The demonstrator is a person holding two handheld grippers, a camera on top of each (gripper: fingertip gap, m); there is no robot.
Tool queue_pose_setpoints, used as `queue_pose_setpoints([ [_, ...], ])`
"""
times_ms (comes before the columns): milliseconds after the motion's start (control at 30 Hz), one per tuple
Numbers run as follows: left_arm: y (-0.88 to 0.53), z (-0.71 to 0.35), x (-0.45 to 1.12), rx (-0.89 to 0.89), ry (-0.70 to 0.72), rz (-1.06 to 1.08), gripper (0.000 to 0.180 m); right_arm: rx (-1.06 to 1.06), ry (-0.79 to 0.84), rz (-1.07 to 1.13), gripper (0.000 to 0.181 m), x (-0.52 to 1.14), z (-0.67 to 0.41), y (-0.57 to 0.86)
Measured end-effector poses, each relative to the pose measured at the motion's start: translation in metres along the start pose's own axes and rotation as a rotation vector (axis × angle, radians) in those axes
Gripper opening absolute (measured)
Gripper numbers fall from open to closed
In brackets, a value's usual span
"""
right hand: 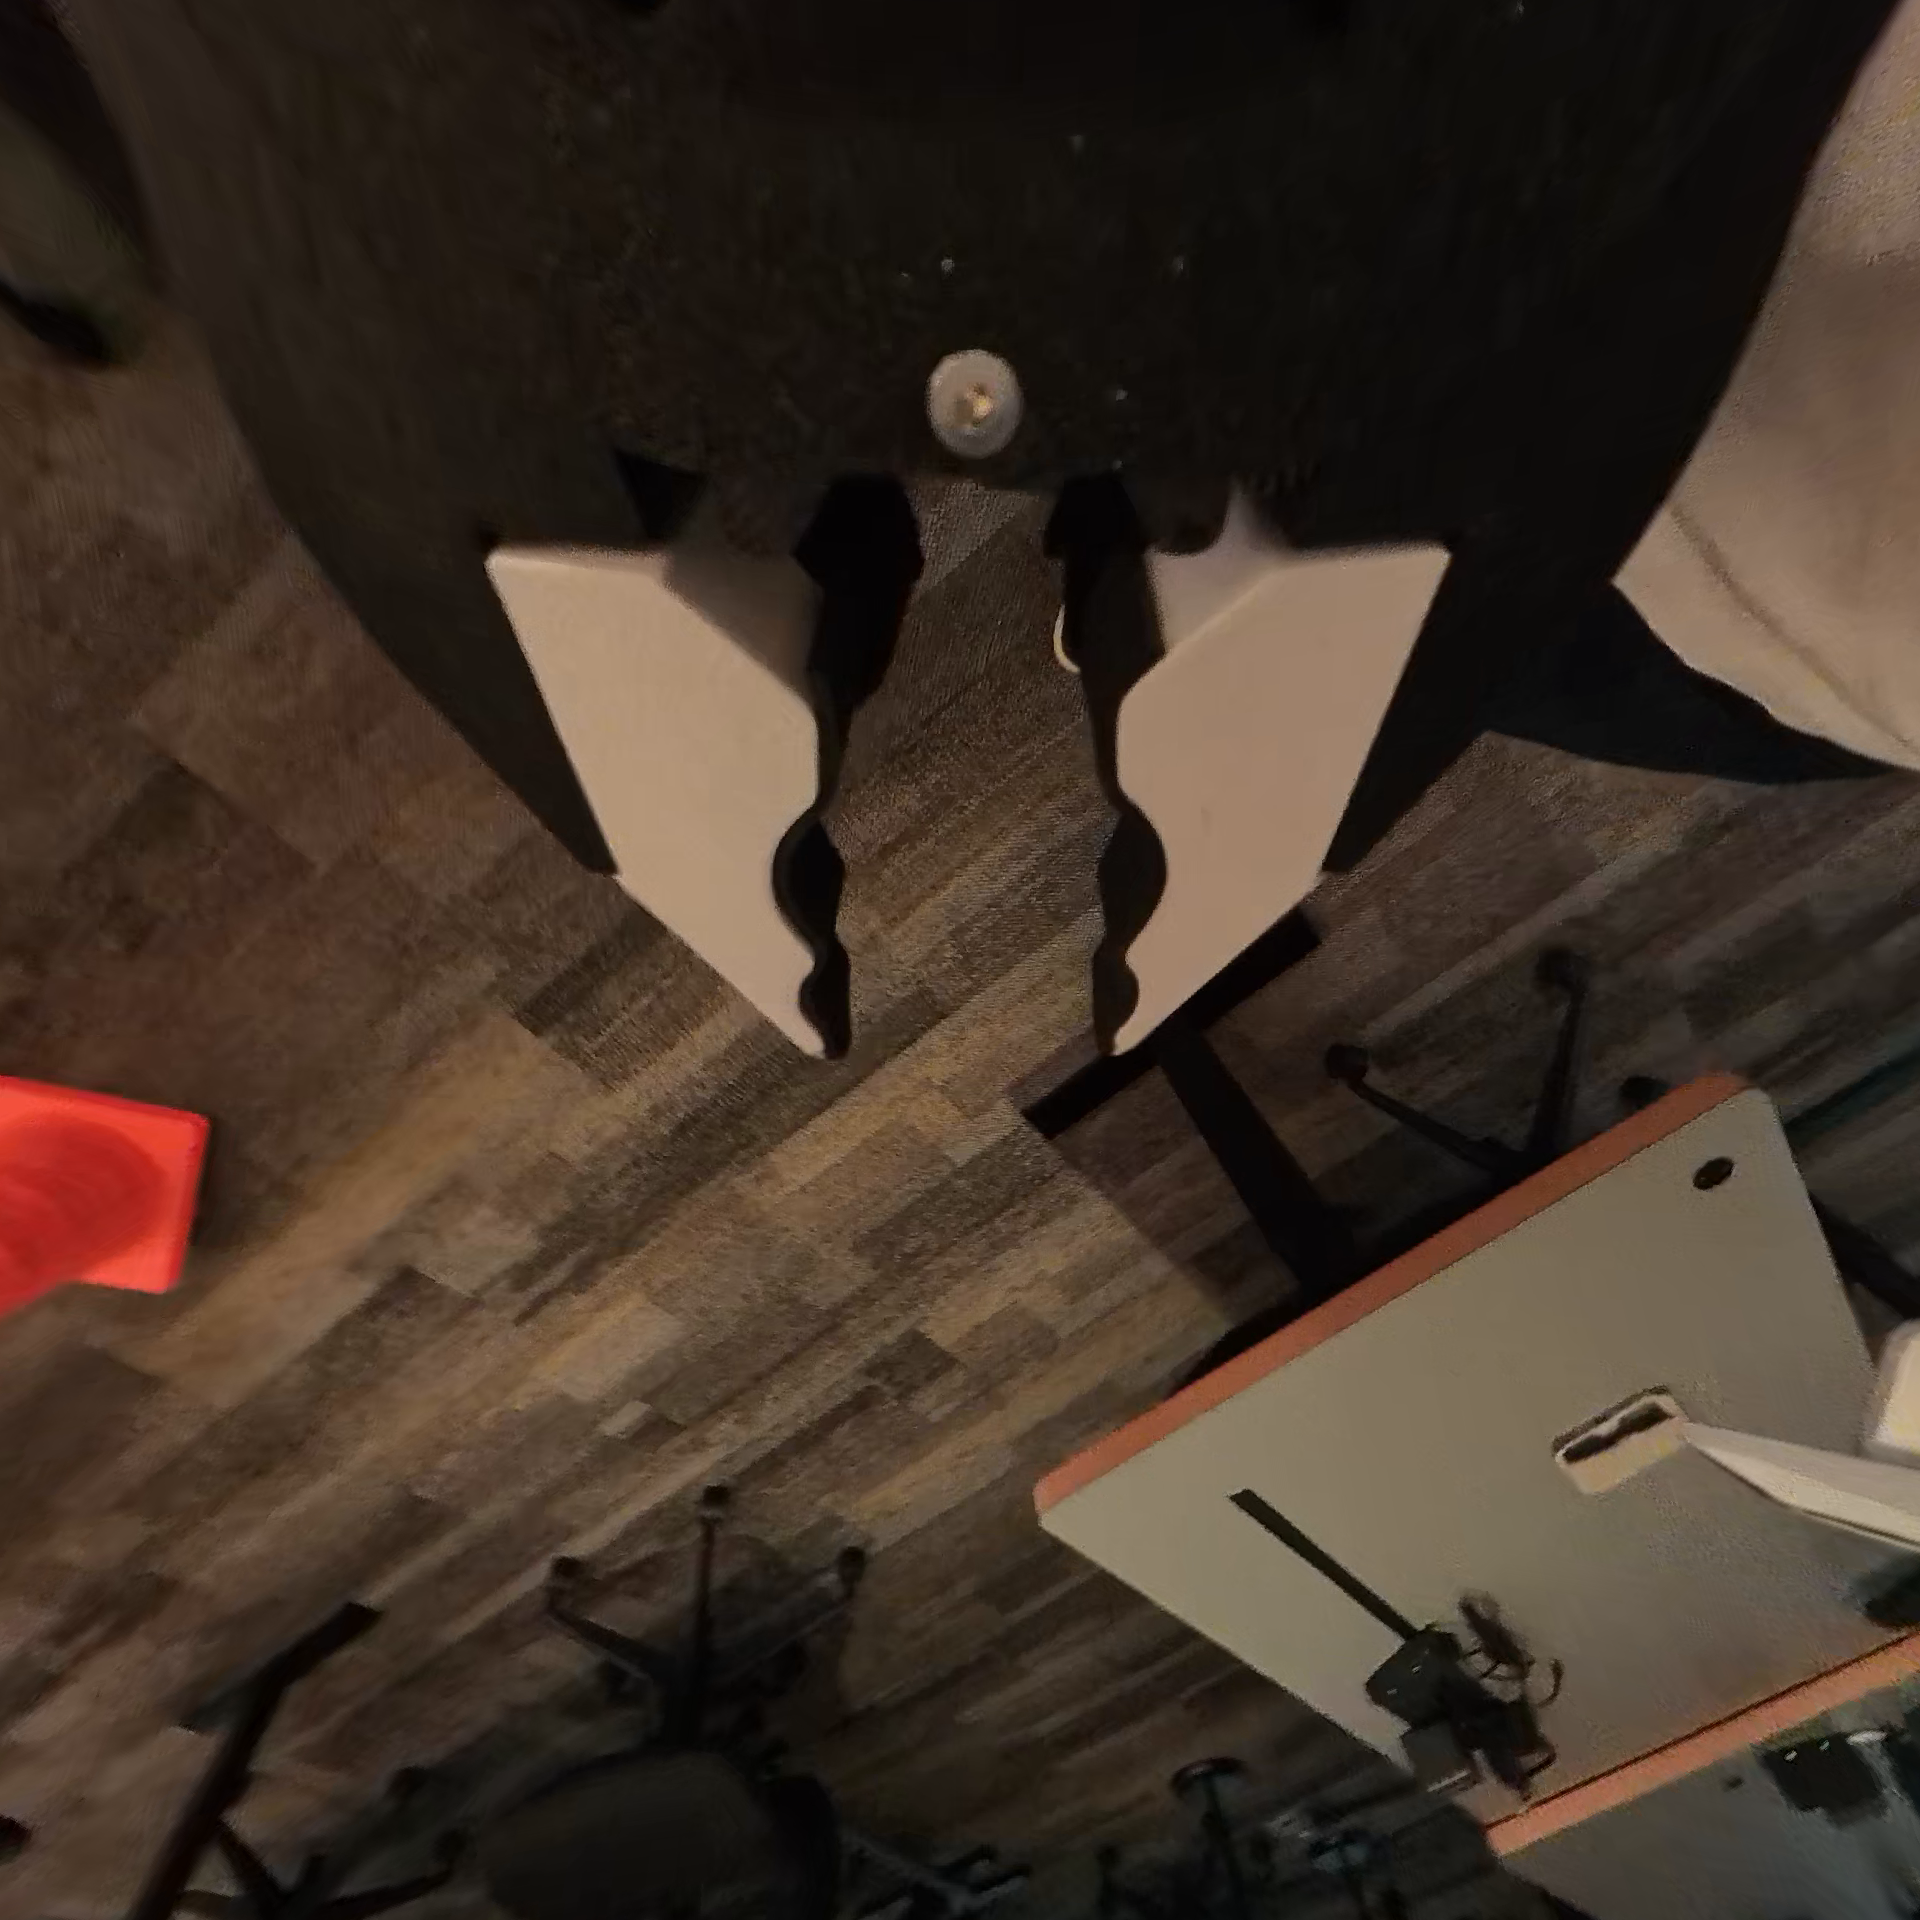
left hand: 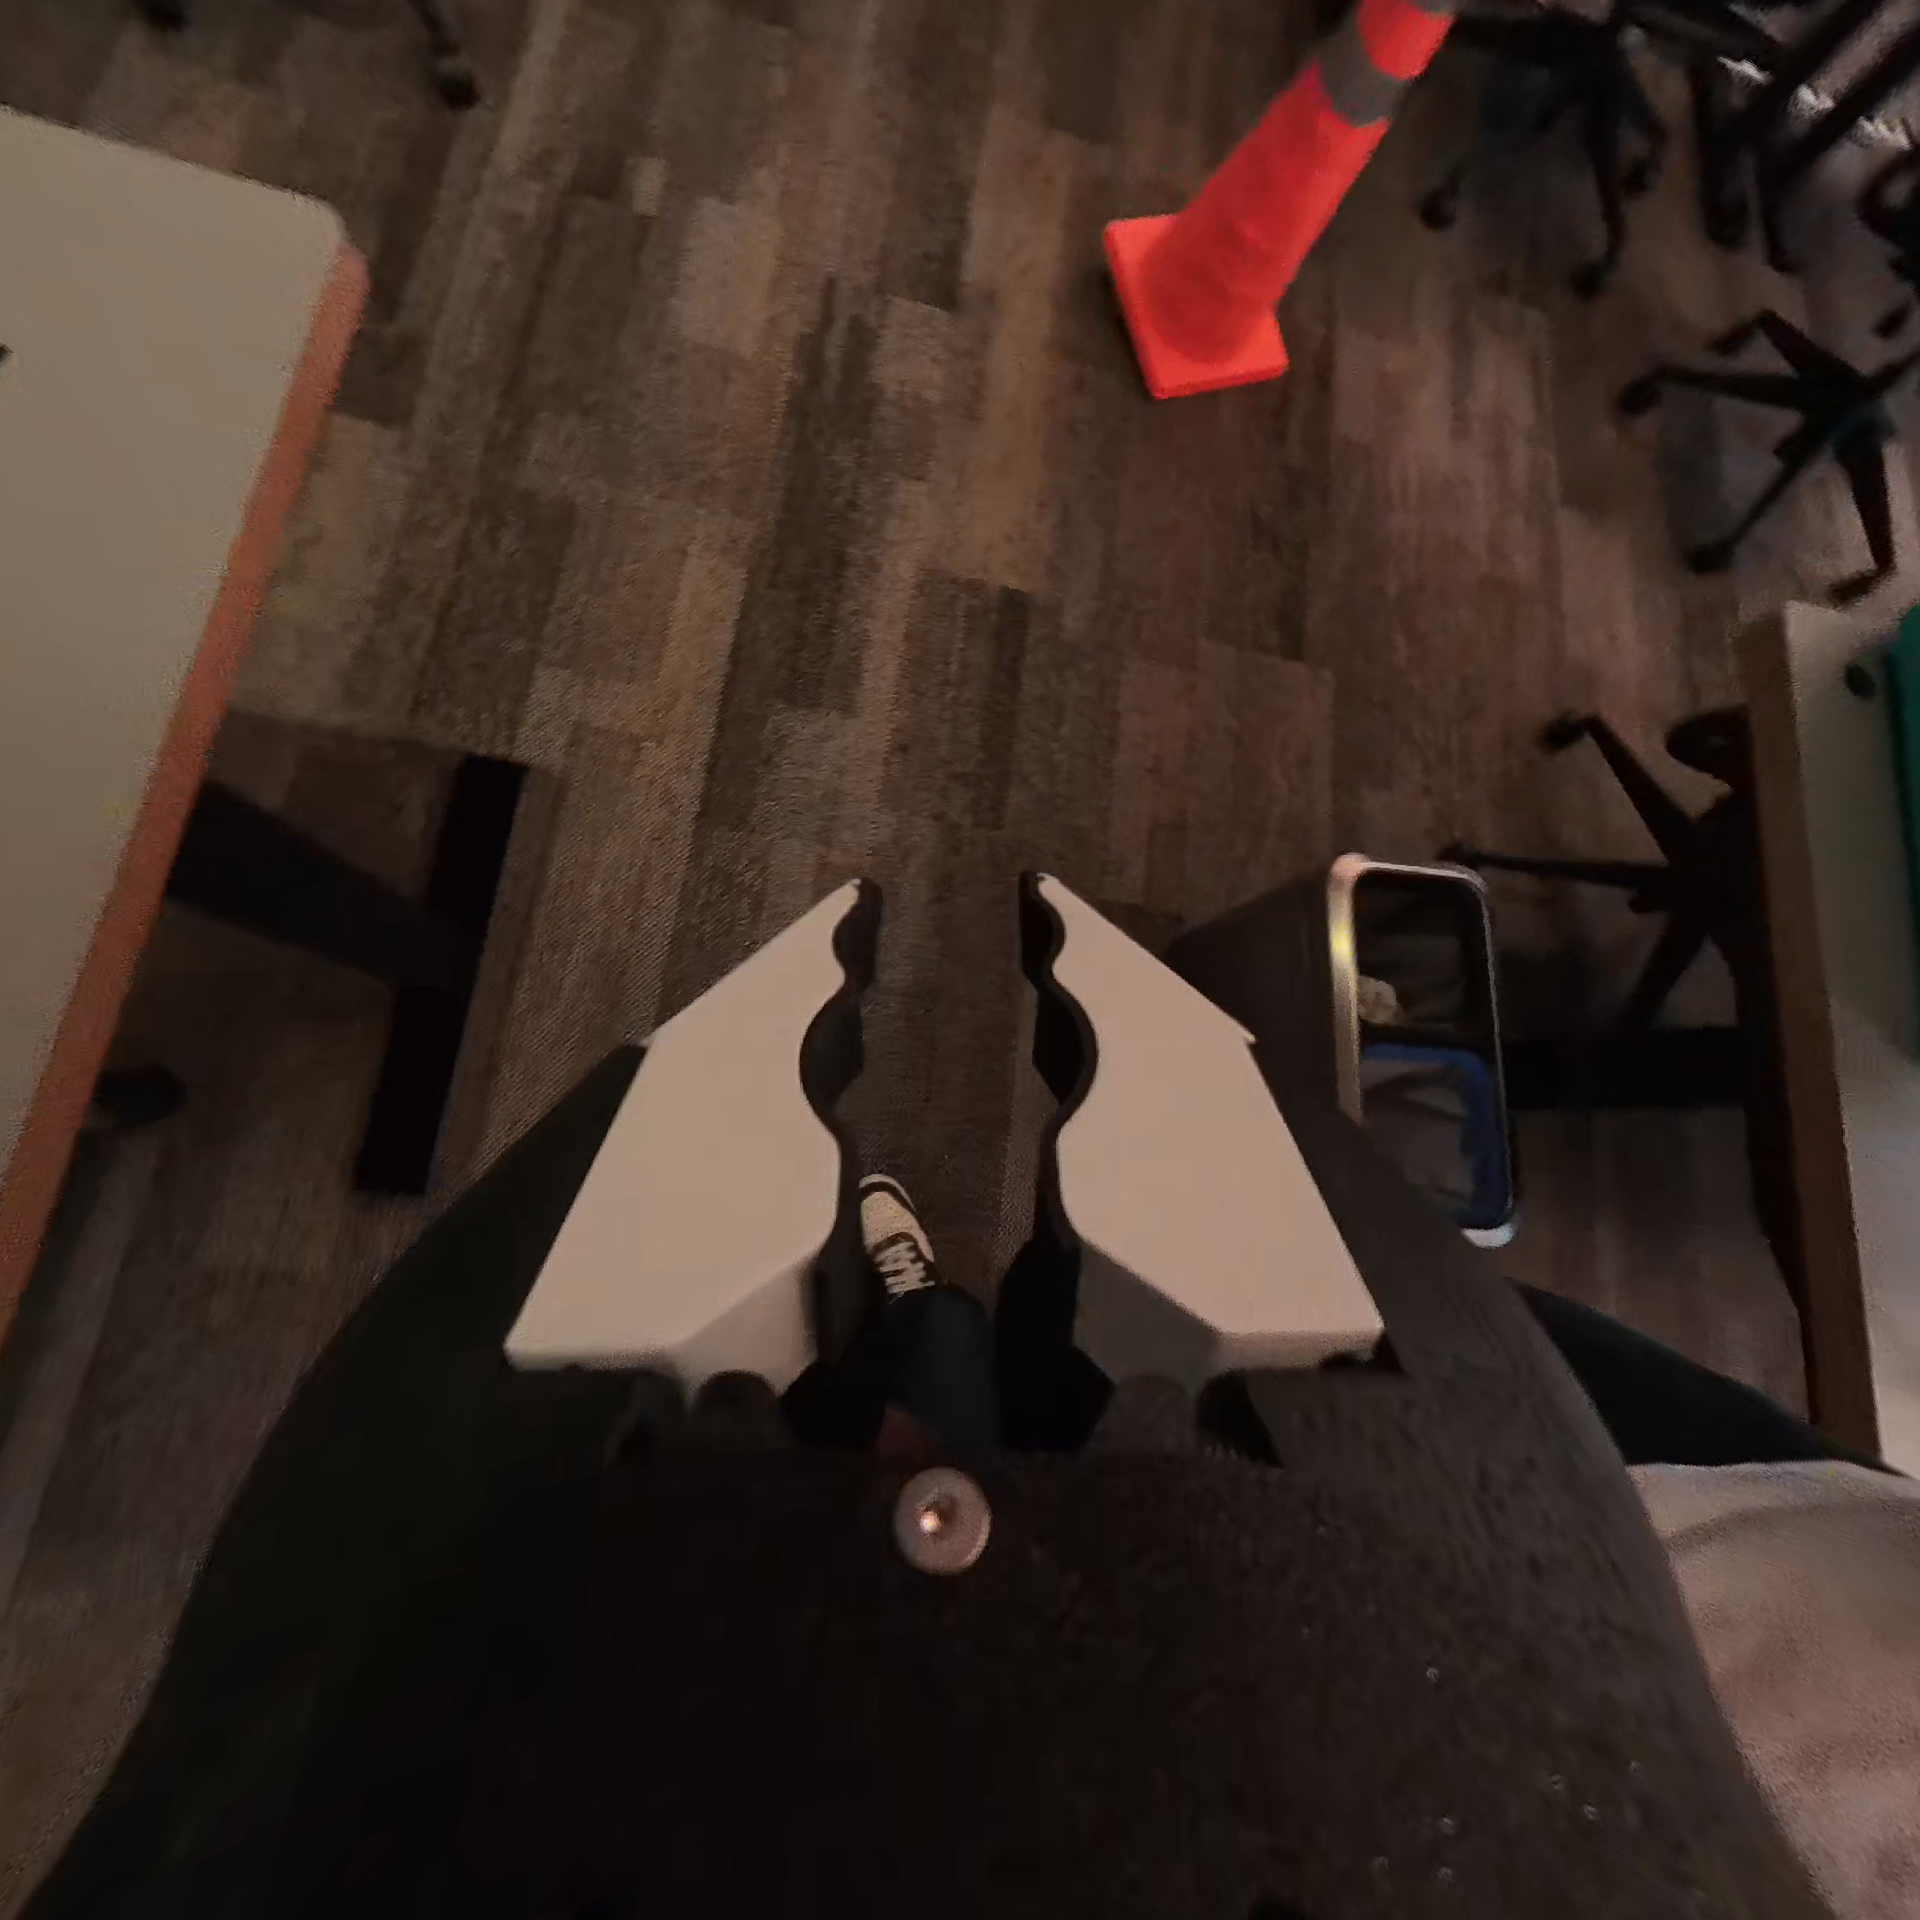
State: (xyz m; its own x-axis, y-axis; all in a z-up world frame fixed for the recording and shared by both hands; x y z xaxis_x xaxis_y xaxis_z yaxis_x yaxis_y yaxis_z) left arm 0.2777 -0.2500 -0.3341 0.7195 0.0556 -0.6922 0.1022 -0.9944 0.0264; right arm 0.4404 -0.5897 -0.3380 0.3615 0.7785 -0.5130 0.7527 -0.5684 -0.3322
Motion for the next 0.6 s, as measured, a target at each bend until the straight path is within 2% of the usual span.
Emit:
queue_pose_setpoints([
  [267, -0.075, 0.028, -0.008, -0.255, -0.056, -0.157, 0.028, -0.079, -0.120, -0.183, 0.046, 0.117, -0.045, -0.016],
  [600, -0.120, -0.024, 0.016, -0.412, 0.008, -0.259, 0.028, -0.174, -0.160, -0.313, 0.048, 0.203, -0.119, 0.007],
])
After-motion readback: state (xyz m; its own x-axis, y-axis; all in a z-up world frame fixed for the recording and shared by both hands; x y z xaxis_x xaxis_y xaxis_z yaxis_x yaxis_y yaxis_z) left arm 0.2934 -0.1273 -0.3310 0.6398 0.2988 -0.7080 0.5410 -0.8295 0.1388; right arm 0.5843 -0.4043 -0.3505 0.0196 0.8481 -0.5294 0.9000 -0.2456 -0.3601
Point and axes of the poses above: each gripper's, where its closed fingertips meet, x out along the fingers, z out of its underside, y = z × x across the jaws, the point moved 10 cm from there along -x, back along the fingers, and after that the axes turned 15 degrees about x, right-handed, at the moved point
